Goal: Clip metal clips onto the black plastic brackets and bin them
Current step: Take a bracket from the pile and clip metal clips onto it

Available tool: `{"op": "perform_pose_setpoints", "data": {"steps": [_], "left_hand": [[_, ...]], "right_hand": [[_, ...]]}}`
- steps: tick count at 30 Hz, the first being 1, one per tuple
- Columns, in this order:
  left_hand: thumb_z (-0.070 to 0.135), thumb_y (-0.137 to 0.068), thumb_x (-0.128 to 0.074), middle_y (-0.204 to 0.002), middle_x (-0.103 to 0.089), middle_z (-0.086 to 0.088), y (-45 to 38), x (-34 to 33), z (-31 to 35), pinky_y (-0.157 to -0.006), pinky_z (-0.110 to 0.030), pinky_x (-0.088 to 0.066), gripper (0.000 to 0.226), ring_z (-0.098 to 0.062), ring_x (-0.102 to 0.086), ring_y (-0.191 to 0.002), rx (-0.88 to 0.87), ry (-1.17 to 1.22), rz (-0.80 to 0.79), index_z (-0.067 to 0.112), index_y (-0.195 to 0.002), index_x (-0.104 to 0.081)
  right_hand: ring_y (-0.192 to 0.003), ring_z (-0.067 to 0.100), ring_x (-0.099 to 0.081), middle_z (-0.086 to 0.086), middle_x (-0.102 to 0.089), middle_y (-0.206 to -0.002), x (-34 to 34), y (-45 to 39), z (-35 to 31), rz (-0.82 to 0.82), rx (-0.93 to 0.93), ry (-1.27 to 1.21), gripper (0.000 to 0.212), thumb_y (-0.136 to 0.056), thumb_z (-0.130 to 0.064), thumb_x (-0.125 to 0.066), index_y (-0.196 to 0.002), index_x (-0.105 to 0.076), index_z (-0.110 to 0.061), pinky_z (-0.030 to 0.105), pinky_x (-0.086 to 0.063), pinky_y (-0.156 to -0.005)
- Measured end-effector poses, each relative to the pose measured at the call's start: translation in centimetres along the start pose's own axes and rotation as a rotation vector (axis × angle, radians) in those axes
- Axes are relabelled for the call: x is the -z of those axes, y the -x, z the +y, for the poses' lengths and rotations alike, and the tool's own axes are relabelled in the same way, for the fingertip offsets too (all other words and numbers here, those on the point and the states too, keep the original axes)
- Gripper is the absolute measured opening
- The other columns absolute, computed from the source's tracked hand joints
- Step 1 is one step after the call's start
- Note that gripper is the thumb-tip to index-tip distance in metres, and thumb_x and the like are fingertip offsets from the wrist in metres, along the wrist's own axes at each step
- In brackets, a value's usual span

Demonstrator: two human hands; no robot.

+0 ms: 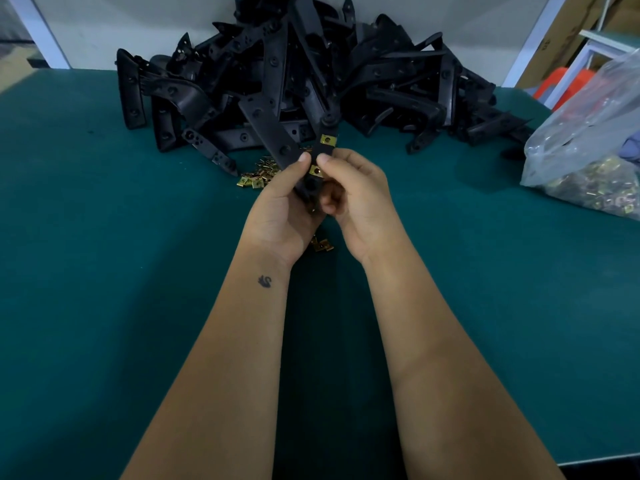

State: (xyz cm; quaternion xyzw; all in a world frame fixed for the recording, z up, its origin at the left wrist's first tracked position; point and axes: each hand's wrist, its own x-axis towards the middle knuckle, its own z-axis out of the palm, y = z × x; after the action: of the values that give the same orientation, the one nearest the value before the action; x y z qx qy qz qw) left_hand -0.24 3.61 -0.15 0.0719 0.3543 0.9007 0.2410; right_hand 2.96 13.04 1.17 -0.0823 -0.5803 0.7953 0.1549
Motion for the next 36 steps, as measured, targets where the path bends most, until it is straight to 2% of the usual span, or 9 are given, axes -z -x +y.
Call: {"op": "perform_pose_setpoints", "data": {"steps": [4, 9, 15, 19, 23, 25, 29, 33, 36], "left_hand": [[0.019, -0.098, -0.050, -0.090, -0.063, -0.006, 0.1, -0.2, 0.0, -0.061, -0.026, -0.042, 0.031, -0.014, -0.054, -0.064, 0.004, -0.033, -0.029, 0.005, -0.125, -0.057], [0.011, -0.096, -0.047, -0.097, -0.066, -0.008, 0.1, -0.2, 0.1, -0.069, -0.029, -0.045, 0.027, -0.019, -0.062, -0.081, 0.018, -0.054, -0.057, 0.006, -0.121, -0.057], [0.010, -0.092, -0.050, -0.102, -0.065, -0.008, -0.1, 0.0, -0.1, -0.070, -0.029, -0.049, 0.031, -0.019, -0.062, -0.085, 0.020, -0.057, -0.048, 0.007, -0.123, -0.056], [0.014, -0.093, -0.050, -0.096, -0.065, -0.006, -0.1, 0.1, -0.1, -0.066, -0.028, -0.046, 0.029, -0.017, -0.060, -0.078, 0.012, -0.067, -0.082, 0.009, -0.120, -0.057], [0.019, -0.095, -0.048, -0.093, -0.067, -0.004, 0.1, 0.1, -0.1, -0.061, -0.027, -0.045, 0.029, -0.015, -0.061, -0.072, 0.011, -0.002, -0.082, 0.010, -0.121, -0.058], [0.025, -0.093, -0.049, -0.085, -0.067, -0.004, 0.1, 0.1, 0.0, -0.062, -0.029, -0.037, 0.029, -0.017, -0.052, -0.063, 0.017, 0.025, -0.088, 0.009, -0.115, -0.059], [0.038, -0.094, -0.046, -0.078, -0.065, -0.006, 0.0, 0.2, 0.0, -0.062, -0.031, -0.032, 0.040, -0.018, -0.041, -0.060, 0.030, 0.087, -0.083, 0.005, -0.113, -0.058], [0.046, -0.102, -0.043, -0.088, -0.063, -0.008, -0.3, 0.1, -0.3, -0.078, -0.032, -0.042, 0.045, -0.020, -0.053, -0.075, 0.013, 0.188, 0.027, 0.007, -0.101, -0.066], [0.039, -0.102, -0.048, -0.092, -0.072, -0.008, -0.2, 0.0, -0.5, -0.095, -0.035, -0.051, 0.041, -0.021, -0.070, -0.090, -0.027, 0.246, 0.083, 0.007, -0.093, -0.073]], "right_hand": [[-0.048, 0.010, -0.045, 0.000, -0.055, -0.068, 0.3, -0.1, 0.0, 0.007, -0.042, -0.095, 0.027, -0.100, -0.033, -0.049, -0.090, -0.063, -0.012, 0.022, -0.031, -0.045], [-0.064, 0.013, -0.049, 0.012, -0.055, -0.090, 0.4, -0.2, 0.2, 0.064, -0.027, -0.015, 0.020, -0.098, -0.031, -0.052, -0.088, -0.065, -0.019, 0.021, -0.035, -0.048], [-0.085, 0.023, -0.058, 0.009, -0.066, -0.092, 0.2, -0.1, 0.1, 0.066, -0.053, -0.031, 0.019, -0.094, -0.031, -0.056, -0.090, -0.067, -0.017, 0.035, -0.040, -0.072], [-0.080, 0.025, -0.052, 0.013, -0.060, -0.090, 0.0, 0.1, -0.1, 0.068, -0.037, -0.022, 0.020, -0.096, -0.031, -0.058, -0.087, -0.066, -0.015, 0.029, -0.035, -0.061], [-0.057, 0.014, -0.044, 0.009, -0.056, -0.073, -0.4, 0.1, -0.1, 0.047, -0.007, 0.010, 0.026, -0.099, -0.032, -0.056, -0.086, -0.065, -0.011, 0.023, -0.028, -0.047], [-0.048, 0.012, -0.042, 0.002, -0.057, -0.063, -0.5, 0.1, 0.0, 0.035, -0.016, 0.016, 0.031, -0.100, -0.033, -0.053, -0.080, -0.064, -0.011, 0.022, -0.030, -0.044], [-0.047, 0.012, -0.044, 0.005, -0.059, -0.066, -0.4, 0.0, 0.1, 0.027, 0.011, 0.047, 0.031, -0.099, -0.030, -0.054, -0.080, -0.064, -0.008, 0.021, -0.032, -0.045], [-0.053, 0.005, -0.050, -0.005, -0.058, -0.066, -0.5, 0.0, 0.4, -0.013, 0.113, 0.176, 0.013, -0.089, -0.021, -0.069, -0.081, -0.064, -0.012, 0.017, -0.038, -0.048], [-0.068, -0.001, -0.062, -0.007, -0.066, -0.077, -0.9, 0.2, 0.9, -0.024, 0.161, 0.330, 0.011, -0.083, -0.012, -0.076, -0.090, -0.067, -0.012, 0.013, -0.048, -0.062]]}}
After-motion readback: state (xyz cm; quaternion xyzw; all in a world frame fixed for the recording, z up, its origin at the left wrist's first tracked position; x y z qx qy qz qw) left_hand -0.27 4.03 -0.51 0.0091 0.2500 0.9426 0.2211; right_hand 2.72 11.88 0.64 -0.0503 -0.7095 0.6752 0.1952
